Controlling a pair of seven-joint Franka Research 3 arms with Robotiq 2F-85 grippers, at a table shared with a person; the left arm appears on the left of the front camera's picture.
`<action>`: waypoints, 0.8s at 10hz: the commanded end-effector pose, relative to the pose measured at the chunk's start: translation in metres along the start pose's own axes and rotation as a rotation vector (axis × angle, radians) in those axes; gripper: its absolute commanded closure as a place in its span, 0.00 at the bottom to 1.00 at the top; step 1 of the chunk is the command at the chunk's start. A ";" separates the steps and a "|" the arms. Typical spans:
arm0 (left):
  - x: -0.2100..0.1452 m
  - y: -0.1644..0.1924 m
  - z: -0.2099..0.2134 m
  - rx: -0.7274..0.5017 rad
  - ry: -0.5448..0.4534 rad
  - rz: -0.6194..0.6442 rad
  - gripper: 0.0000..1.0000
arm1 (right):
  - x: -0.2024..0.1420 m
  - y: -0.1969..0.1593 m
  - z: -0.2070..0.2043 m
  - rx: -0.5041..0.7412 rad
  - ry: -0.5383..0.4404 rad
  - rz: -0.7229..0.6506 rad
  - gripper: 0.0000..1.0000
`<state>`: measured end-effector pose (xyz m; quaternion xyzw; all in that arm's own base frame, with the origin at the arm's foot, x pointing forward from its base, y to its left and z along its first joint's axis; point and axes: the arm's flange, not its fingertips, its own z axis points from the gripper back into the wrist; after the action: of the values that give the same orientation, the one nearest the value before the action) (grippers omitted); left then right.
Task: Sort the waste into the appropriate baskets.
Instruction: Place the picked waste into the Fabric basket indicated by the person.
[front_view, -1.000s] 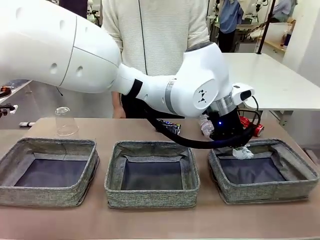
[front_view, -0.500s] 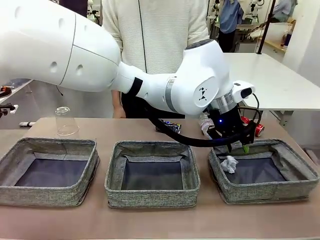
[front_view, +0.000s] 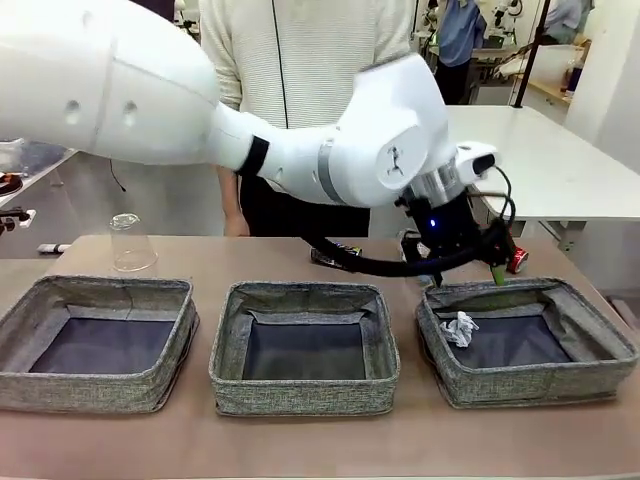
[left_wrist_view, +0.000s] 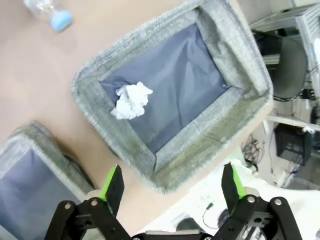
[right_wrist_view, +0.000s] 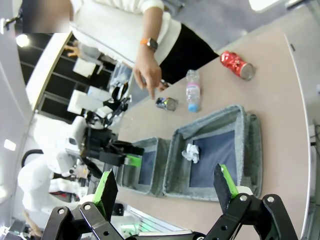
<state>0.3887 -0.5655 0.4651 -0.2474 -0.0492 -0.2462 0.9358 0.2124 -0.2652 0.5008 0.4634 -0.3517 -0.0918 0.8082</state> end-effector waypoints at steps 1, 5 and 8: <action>-0.048 0.035 0.083 -0.060 -0.033 0.073 0.00 | -0.001 0.013 -0.015 0.065 0.056 0.031 0.00; -0.158 0.185 0.261 -0.276 -0.034 0.265 0.00 | -0.025 0.064 -0.100 0.253 0.355 0.054 0.00; -0.249 0.267 0.324 -0.469 -0.128 0.307 0.00 | -0.055 0.092 -0.156 0.355 0.550 0.031 0.00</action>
<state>0.3193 -0.1230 0.5893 -0.4605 -0.0115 -0.0950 0.8825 0.2572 -0.0960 0.4971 0.5805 -0.1622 0.1148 0.7897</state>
